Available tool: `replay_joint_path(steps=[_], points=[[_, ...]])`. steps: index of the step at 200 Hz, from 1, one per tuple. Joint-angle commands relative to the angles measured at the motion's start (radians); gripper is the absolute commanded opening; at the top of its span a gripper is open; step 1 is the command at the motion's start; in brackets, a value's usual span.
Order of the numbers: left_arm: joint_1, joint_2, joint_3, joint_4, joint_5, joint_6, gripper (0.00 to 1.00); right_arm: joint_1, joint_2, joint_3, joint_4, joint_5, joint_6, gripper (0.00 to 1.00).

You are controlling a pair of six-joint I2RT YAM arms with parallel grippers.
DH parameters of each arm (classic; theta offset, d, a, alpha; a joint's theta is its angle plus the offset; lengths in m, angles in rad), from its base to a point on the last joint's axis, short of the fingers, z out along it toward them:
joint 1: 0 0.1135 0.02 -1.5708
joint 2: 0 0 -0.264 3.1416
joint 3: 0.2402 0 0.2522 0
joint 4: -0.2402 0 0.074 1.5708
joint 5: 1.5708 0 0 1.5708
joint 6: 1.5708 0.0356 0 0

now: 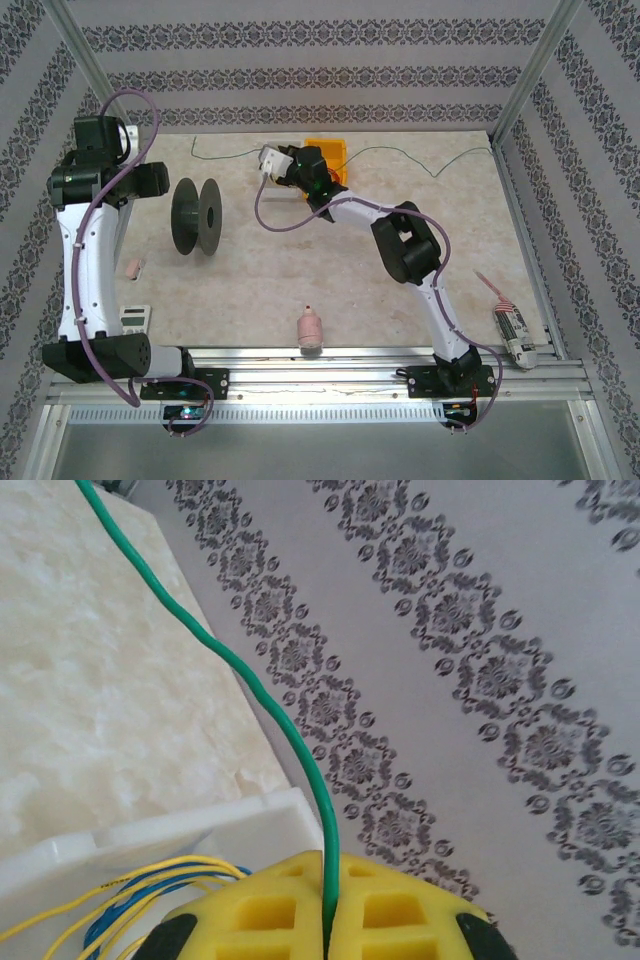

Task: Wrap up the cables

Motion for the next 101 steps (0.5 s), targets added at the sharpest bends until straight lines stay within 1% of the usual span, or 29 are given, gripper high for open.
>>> replay_joint_path(steps=[1, 25, 56, 82, 101], points=[[0.03, 0.028, -0.069, 0.036, 0.084, -0.017, 0.67, 0.016, -0.042, -0.041, 0.169, 0.034, -0.051, 0.0], [0.043, 0.053, -0.117, 0.096, 0.13, -0.04, 0.67, 0.026, -0.044, -0.071, 0.236, 0.041, -0.084, 0.0], [0.056, 0.083, -0.122, 0.127, 0.162, -0.053, 0.66, 0.037, -0.036, -0.096, 0.312, 0.067, -0.11, 0.0], [0.091, 0.098, -0.114, 0.134, 0.201, -0.059, 0.66, 0.045, -0.028, -0.113, 0.362, 0.072, -0.134, 0.0], [0.127, 0.107, -0.107, 0.15, 0.257, -0.072, 0.66, 0.05, -0.022, -0.121, 0.376, 0.073, -0.141, 0.0]])
